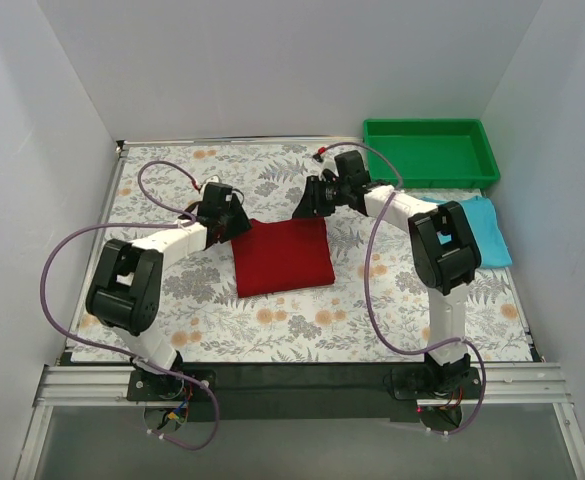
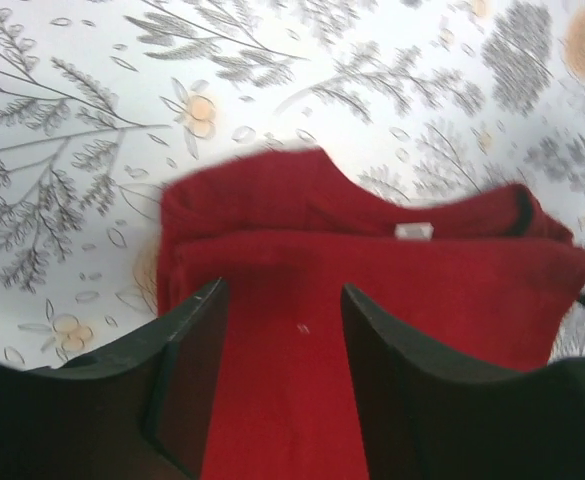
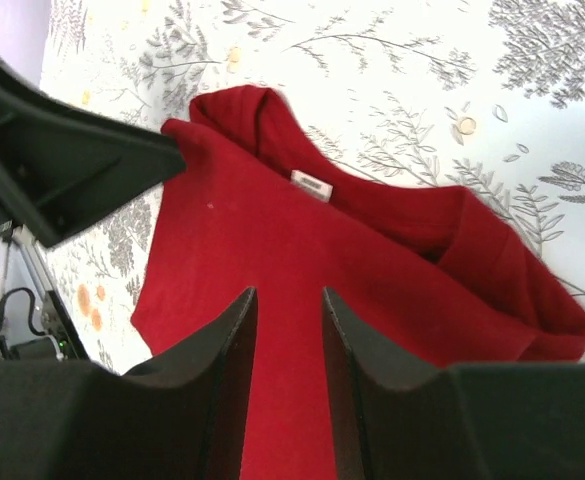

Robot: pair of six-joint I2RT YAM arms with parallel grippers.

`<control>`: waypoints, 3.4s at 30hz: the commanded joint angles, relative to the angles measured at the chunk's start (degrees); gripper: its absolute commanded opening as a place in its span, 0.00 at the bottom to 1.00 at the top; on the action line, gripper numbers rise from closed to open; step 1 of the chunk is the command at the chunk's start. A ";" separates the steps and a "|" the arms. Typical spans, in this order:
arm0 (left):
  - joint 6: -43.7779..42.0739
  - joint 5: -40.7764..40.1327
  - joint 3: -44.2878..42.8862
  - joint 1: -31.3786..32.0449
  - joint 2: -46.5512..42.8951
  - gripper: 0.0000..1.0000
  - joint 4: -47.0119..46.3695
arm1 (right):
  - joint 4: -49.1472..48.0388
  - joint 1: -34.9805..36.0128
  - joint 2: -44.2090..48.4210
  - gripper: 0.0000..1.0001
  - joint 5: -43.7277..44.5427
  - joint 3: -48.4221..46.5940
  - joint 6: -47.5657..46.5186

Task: Fold and stack the t-shirts
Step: Fold the tshirt

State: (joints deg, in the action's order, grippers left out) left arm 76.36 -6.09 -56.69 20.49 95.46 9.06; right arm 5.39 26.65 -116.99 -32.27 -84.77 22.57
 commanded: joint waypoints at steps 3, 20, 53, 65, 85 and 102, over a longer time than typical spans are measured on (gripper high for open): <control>2.66 4.76 -1.05 -4.23 7.09 0.44 -5.81 | -12.41 -3.54 -6.31 0.32 -6.22 3.56 5.38; 0.90 11.27 2.70 -3.97 -7.28 0.64 2.10 | -13.21 -2.05 9.05 0.33 -11.41 14.27 5.38; 15.93 13.21 28.92 -1.33 -17.76 0.00 0.78 | -24.38 2.88 9.76 0.01 -18.53 34.93 3.72; 14.52 12.24 26.90 -1.33 -19.70 0.02 2.89 | -23.49 -1.25 8.52 0.01 -18.35 42.23 -1.39; -2.96 9.52 19.16 2.35 -32.53 0.98 8.60 | -22.61 -11.27 -0.69 0.01 -8.16 19.91 5.47; -14.57 -10.69 -1.39 31.70 -11.46 0.80 11.24 | 6.19 -14.26 28.20 0.49 16.86 27.55 -8.32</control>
State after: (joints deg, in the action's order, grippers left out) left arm 65.49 -8.14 -52.38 48.01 79.92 18.37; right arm -1.43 12.95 -95.85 -28.03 -57.93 20.36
